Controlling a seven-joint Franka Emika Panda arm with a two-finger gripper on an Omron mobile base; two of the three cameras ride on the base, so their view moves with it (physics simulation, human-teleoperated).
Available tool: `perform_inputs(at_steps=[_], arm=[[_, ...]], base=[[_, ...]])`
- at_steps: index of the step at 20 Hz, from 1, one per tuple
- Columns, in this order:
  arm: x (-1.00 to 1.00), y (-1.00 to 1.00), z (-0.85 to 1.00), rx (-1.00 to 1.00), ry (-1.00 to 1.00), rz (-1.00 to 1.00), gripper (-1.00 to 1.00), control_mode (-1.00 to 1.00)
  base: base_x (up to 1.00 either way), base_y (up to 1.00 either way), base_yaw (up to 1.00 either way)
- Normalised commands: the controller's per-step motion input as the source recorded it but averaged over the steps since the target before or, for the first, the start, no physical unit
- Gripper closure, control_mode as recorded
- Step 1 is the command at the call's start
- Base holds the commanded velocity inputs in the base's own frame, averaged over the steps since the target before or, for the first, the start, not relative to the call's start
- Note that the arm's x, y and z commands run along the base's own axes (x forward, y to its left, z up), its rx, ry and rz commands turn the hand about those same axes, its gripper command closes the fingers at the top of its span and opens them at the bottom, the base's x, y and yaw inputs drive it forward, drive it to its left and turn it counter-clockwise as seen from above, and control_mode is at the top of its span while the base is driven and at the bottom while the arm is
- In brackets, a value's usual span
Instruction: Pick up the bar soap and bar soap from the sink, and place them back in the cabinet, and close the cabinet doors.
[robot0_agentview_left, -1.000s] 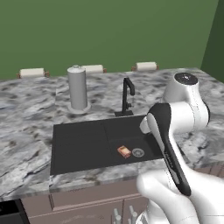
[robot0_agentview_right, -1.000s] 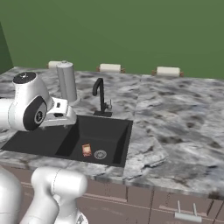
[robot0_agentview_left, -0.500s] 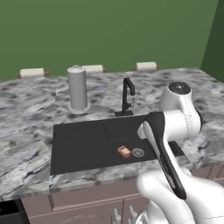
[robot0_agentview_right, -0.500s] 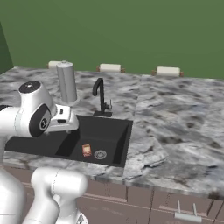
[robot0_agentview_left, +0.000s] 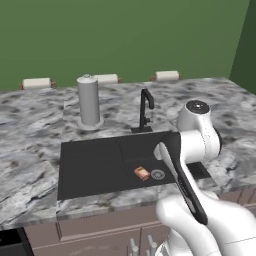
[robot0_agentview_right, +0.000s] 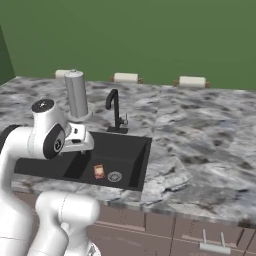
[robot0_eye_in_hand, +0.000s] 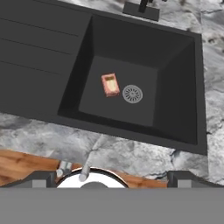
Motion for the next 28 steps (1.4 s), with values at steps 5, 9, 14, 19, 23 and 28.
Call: perform_inputs(at_steps=[5,9,14,19,23,28], arm=[[0.3,0.0,-0.27,0.0,0.0,0.0,-1.0,-1.0],[0.3,0.0,-0.3,0.0,0.0,0.0,-1.0,-1.0],[0.33,0.0,-0.3,0.0,0.0,0.0,-1.0,-1.0],[0.26,0.0,-0.33,0.0,0.0,0.0,-1.0,-1.0],[0.29,0.0,-0.35,0.0,0.0,0.0,-1.0,-1.0],[0.29,0.0,-0.28,0.0,0.0,0.0,-1.0,-1.0]], base=[[0.0,0.0,0.0],[0.0,0.0,0.0],[0.0,0.0,0.0],[0.0,0.0,0.0],[0.0,0.0,0.0],[0.0,0.0,0.0]])
